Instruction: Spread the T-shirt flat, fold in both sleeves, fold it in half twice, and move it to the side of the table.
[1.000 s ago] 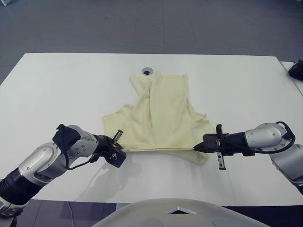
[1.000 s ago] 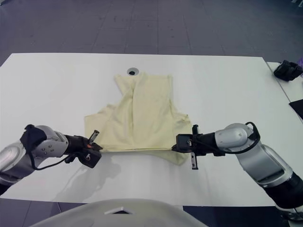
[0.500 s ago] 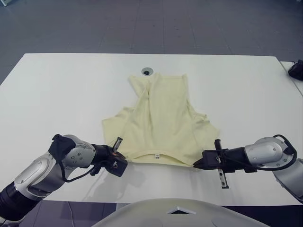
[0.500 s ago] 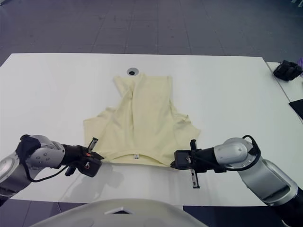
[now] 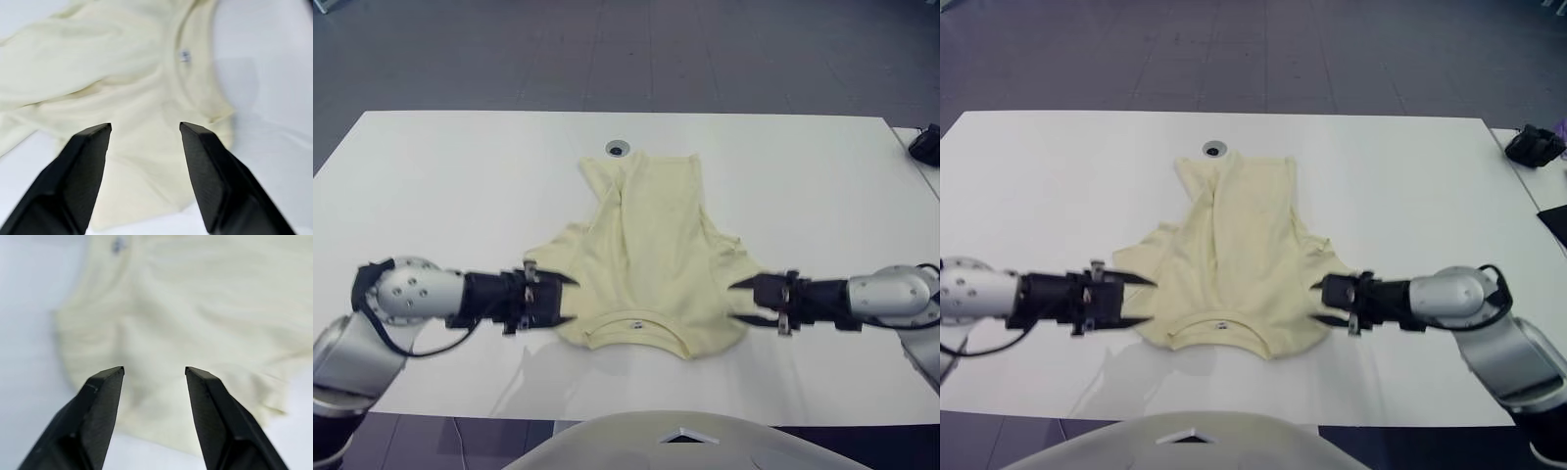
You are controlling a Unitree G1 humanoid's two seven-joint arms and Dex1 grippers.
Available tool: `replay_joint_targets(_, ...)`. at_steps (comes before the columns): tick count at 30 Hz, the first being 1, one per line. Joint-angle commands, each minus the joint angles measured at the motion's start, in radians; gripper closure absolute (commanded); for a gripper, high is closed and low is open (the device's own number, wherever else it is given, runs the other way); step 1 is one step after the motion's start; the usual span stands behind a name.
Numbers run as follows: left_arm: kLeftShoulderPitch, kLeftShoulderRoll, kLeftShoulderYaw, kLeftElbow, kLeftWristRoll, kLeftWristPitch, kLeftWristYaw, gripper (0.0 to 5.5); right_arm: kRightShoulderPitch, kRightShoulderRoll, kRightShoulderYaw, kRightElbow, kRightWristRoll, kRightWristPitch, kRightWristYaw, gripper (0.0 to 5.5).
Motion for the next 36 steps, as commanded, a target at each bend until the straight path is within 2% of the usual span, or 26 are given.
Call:
replay_joint_targets(1, -0.090, -0.022, -0.112, 0.206, 0.179, -0.046, 0.122, 2.15, -0.105, 0.072, 0.047, 0.146, -0.101, -0.038, -0.099, 2.33)
replay_joint_targets(4, -0.152, -0.091, -0.204, 0.363, 0.282, -0.078, 0.213, 1.68, -0.138, 0.122, 0.096, 0.234, -0.166, -0.071, -0.149, 1.88)
replay_joint_targets(10, -0.211, -0.152, -0.285, 0.561, 0.388, -0.160, 0.290, 0.71, -0.142, 0.148, 0.131, 0.318, -0.236, -0.117, -0.174, 0.96)
replay_joint_targets(13, -0.178, -0.133, -0.301, 0.571, 0.410, -0.176, 0.275, 0.14, -0.131, 0.133, 0.143, 0.338, -0.260, -0.134, -0.156, 0.40)
replay_joint_targets(15, -0.126, -0.085, -0.301, 0.544, 0.421, -0.184, 0.242, 0.10, -0.114, 0.116, 0.147, 0.346, -0.278, -0.147, -0.140, 0.13)
replay_joint_targets(21, 0.007, 0.018, -0.232, 0.421, 0.407, -0.139, 0.195, 0.10, 0.003, 0.054, 0.124, 0.283, -0.283, -0.131, -0.096, 0.13)
replay_joint_targets(36, 0.171, 0.043, -0.126, 0.192, 0.377, 0.066, 0.184, 0.10, 0.178, 0.006, 0.008, 0.120, -0.244, -0.010, -0.073, 0.13)
